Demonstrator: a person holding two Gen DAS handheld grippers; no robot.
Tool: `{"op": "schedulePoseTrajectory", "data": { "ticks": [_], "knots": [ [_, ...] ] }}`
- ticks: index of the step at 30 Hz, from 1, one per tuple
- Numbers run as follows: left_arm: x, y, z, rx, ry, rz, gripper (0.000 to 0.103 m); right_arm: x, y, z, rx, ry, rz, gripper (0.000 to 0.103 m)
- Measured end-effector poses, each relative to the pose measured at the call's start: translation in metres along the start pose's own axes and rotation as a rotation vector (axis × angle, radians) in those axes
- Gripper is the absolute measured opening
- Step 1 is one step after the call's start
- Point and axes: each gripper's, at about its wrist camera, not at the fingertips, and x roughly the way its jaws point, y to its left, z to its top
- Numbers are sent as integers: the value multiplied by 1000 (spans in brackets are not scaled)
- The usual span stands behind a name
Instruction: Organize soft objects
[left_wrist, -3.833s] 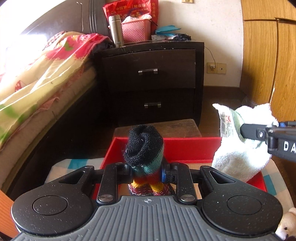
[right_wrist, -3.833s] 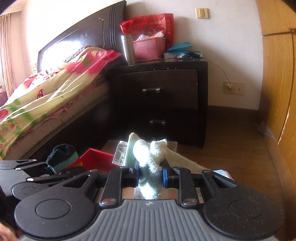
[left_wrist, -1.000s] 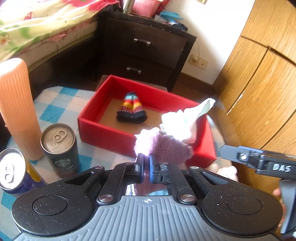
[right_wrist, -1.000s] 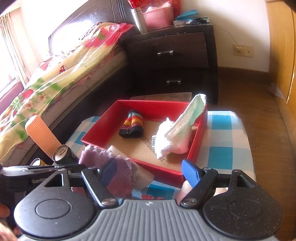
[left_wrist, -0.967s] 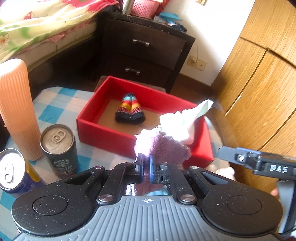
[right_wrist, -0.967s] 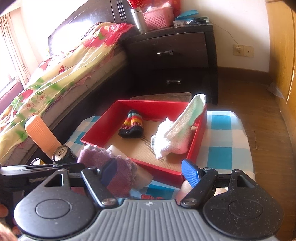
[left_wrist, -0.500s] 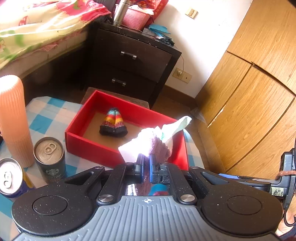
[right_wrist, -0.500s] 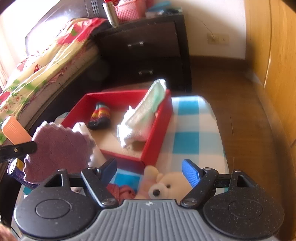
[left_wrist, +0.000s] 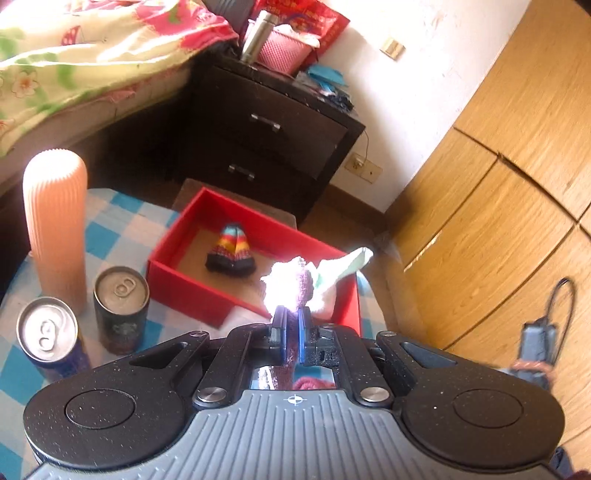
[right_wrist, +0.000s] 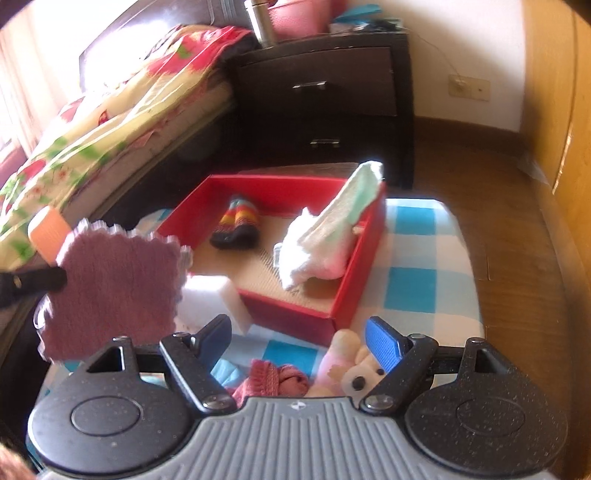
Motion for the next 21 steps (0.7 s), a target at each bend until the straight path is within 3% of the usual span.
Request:
{"op": "schedulePoseTrajectory", "data": {
  "ticks": [5, 11, 14, 17, 21],
  "knots": [
    [-1, 1, 2, -6, -19, -17, 1, 18, 16, 2, -40, 43, 19, 58],
    [7, 13, 3, -26, -3, -32, 1, 40, 54, 3, -288, 20, -33, 62],
    [5, 18, 6, -35, -9, -36, 1, 50, 67, 7, -388, 3, -20, 64],
    [3, 21, 7, -39, -17, -34, 1, 62, 75, 9, -454, 17, 22, 64],
    [9, 25, 5, -43, 1, -27, 1, 82, 84, 7, -527, 38, 0, 64]
  ]
}}
